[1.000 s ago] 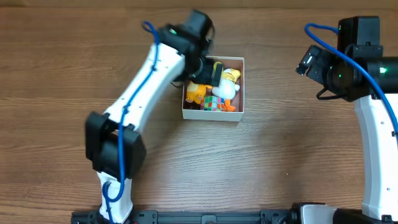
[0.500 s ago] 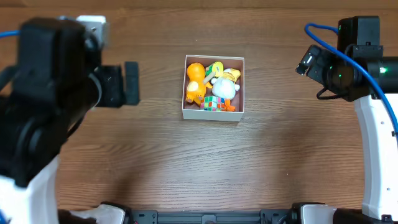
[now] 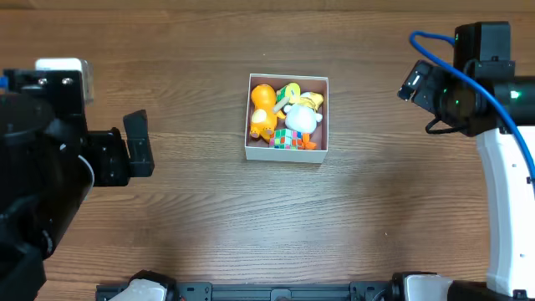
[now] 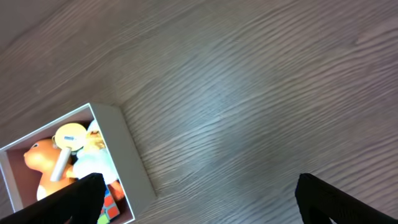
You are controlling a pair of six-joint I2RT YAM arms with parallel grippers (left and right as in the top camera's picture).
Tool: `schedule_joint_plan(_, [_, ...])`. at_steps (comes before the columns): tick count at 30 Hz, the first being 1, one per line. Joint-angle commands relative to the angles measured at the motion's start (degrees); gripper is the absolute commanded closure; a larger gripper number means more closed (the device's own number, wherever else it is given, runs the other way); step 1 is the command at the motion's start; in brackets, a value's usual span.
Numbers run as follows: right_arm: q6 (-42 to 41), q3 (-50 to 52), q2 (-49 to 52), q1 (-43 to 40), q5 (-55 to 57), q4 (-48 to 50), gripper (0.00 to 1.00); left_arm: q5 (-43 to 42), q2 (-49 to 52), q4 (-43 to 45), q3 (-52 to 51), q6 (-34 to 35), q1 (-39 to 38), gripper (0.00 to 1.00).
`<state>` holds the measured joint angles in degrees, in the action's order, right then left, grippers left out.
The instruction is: Pack container
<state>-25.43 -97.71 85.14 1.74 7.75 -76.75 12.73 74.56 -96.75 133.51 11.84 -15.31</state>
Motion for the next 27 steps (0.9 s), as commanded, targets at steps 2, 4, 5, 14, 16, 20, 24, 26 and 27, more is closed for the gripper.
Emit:
schedule_joint_plan(2, [-0.1, 0.0, -8.8, 3.6, 0.6, 0.1, 0.0, 1.2, 0.9, 0.0, -0.3, -0.7, 0.3, 0.0])
schedule_joint_plan(4, [-0.1, 0.7, -12.9, 4.0, 0.6, 0.2, 0.0, 1.2, 1.1, 0.0, -0.3, -0.7, 0.3, 0.0])
schedule_joint_plan(5, [-0.1, 2.0, -15.5, 4.0, 0.6, 0.2, 0.0, 1.2, 1.1, 0.0, -0.3, -0.7, 0.3, 0.0])
schedule_joint_plan(14, [1.5, 31.3, -43.7, 3.9, 4.3, -0.3, 0.0, 1.2, 1.3, 0.0, -0.3, -0.7, 0.3, 0.0])
schedule_joint_plan(16, [0.9, 40.0, -50.7, 3.3, 5.1, 3.1, 0.0, 1.2, 1.4, 0.0, -0.3, -0.7, 0.3, 0.0])
schedule_joint_plan(20, [0.1, 47.2, -58.8, 1.6, 1.6, 6.9, 0.0, 1.2, 1.5, 0.0, -0.3, -0.7, 0.3, 0.0])
schedule_joint_plan(24, [0.2, 50.1, -61.5, 0.0, 4.7, 12.6, 0.0, 1.2, 1.5, 0.0, -0.3, -0.7, 0.3, 0.0])
schedule_joint_plan(26, [0.4, 54.0, -63.3, -0.3, 5.9, 20.3, 0.0, 1.2, 1.5, 0.0, -0.3, -0.7, 0.3, 0.0])
schedule_joint_plan(27, [0.3, 56.9, -64.6, -0.3, 5.7, 24.7, 0.0, 1.2, 1.5, 0.0, -0.3, -0.7, 0.3, 0.0])
